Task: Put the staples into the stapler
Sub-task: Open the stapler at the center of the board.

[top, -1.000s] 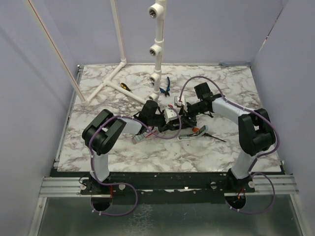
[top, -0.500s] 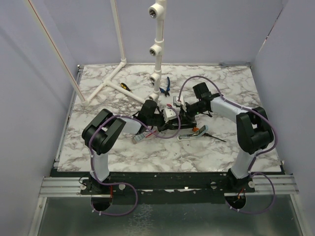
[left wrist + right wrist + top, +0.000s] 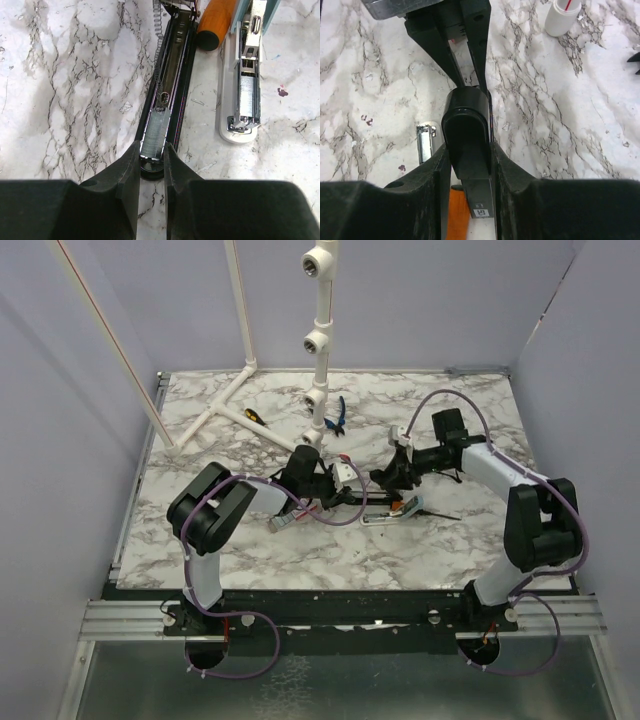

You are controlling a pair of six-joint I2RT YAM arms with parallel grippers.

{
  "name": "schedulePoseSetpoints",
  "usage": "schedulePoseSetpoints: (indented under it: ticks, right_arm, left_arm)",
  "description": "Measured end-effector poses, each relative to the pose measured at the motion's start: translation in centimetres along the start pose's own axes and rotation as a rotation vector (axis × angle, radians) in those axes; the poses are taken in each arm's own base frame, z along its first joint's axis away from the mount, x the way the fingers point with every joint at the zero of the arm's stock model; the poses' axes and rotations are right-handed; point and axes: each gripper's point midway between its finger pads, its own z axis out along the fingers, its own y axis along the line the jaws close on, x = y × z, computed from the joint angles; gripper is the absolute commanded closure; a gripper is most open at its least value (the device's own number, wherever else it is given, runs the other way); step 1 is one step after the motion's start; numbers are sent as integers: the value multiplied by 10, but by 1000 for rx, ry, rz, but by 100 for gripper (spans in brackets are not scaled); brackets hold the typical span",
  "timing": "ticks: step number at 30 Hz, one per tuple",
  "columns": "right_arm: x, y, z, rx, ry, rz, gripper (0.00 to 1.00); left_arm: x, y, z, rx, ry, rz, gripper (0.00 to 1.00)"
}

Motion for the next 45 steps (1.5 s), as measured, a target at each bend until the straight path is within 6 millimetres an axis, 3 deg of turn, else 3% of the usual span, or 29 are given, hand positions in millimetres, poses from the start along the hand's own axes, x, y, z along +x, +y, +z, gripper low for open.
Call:
schedulePoseSetpoints:
  ticks: [10,21,26,35,45]
  right_arm:
    - [13,-17,-57,123,-97,38,82]
    - [52,-29,-99,279,-24,29,81]
    - [73,-31,-109,324,21,42,81]
    - [77,-35,-113,344,32,34,78]
    - [75,-34,-112,346,16,93,57]
  left_arm:
    - [1,-1,0,-2,-1,-7,100]
    - [5,2,-2,-32,6,-16,100]
    - [6,3,-3,-44,3,-14,100]
    - [6,4,-4,-55,0,-28,100]
    - [4,11,-4,-99,3,-94,100]
